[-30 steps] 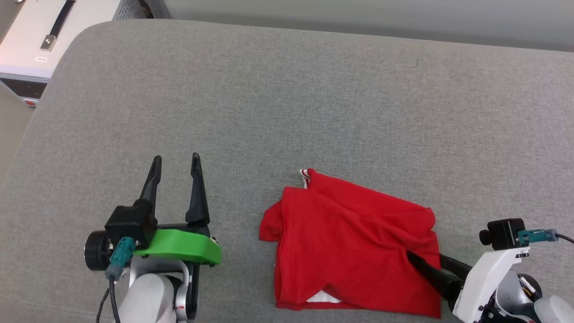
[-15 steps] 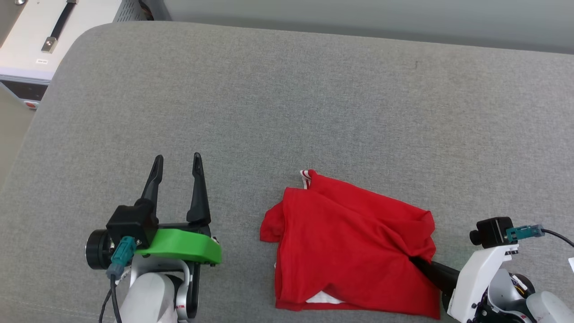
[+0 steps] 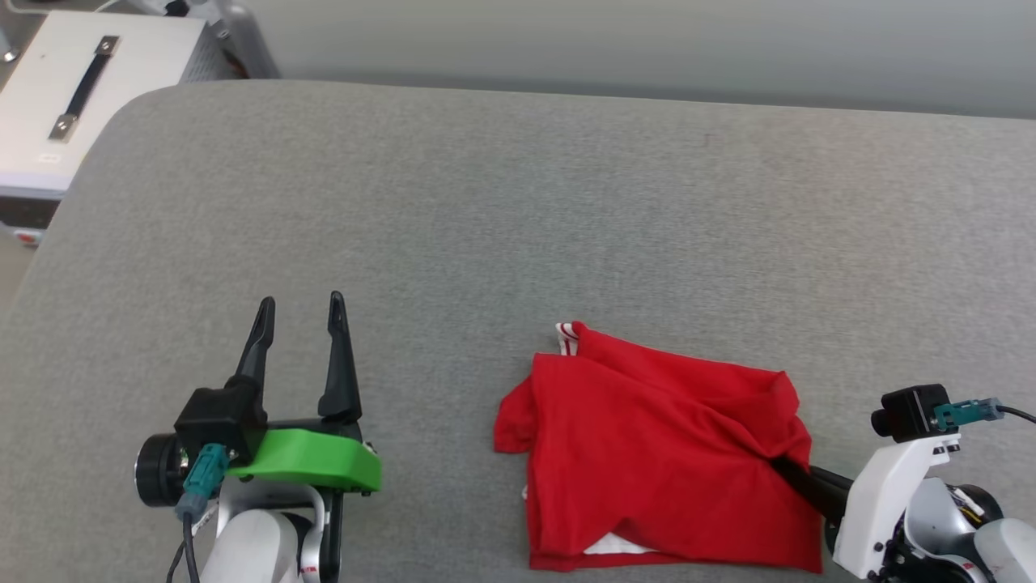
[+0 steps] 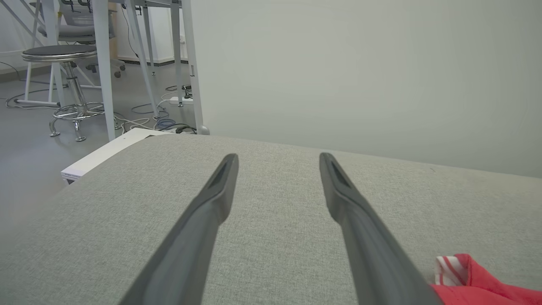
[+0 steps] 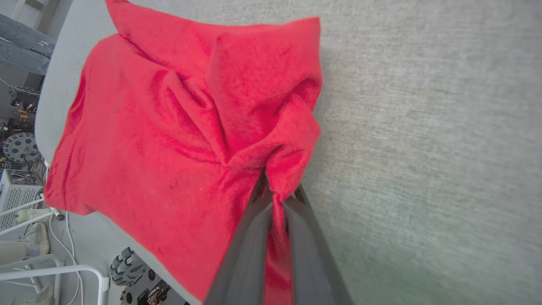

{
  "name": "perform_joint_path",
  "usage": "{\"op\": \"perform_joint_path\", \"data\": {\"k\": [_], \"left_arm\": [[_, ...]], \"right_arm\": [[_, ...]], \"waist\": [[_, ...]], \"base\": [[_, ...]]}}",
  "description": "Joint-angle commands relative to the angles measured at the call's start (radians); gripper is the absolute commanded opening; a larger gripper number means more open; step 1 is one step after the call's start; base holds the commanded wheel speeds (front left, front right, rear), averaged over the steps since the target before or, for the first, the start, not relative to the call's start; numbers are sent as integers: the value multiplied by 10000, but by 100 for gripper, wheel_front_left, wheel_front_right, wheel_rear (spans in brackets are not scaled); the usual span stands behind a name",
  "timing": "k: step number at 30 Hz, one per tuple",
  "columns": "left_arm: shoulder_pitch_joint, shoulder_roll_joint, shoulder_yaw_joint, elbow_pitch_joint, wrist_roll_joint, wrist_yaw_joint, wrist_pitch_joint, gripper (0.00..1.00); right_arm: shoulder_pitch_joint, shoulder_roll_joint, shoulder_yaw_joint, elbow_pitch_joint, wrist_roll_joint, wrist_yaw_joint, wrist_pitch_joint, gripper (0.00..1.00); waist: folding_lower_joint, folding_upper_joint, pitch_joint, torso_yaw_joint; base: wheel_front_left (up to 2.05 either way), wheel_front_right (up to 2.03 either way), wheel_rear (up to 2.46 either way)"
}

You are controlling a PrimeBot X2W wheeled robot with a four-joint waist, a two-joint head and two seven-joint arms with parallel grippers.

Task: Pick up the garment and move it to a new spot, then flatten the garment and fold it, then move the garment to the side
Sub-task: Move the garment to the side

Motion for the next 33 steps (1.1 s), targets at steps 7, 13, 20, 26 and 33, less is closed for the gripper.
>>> {"op": "perform_joint_path", "data": {"k": [7, 13, 20, 26, 33], "left_arm": [[241, 140, 130, -203, 94, -49, -57, 100], [121, 292, -6, -490, 252, -57, 43, 100], [-565, 529, -275, -939, 559, -141, 394, 100], [-1235, 652, -545, -1162, 778, -274, 611, 100], [-1863, 839, -760, -1567, 1069, -341, 865, 100]], "right_arm": [[79, -358, -623, -69, -613, -19, 375, 0], [-579, -488, -749, -104, -1046, -19, 748, 0], [-1679, -528, -878, 235, -1190, -19, 615, 0], [-2793, -776, -1177, 981, -1356, -19, 258, 0], [-4165, -1317, -1687, 2086, -1945, -19, -226, 0]], "waist": [[0, -1, -180, -1700], [0, -1, 288, -3222], [0, -1, 1212, -4431], [0, -1, 2014, -4822], [0, -1, 2958, -4813]], "base": [[0, 0, 0], [0, 0, 0], [0, 0, 0], [0, 0, 0], [0, 0, 0]]}}
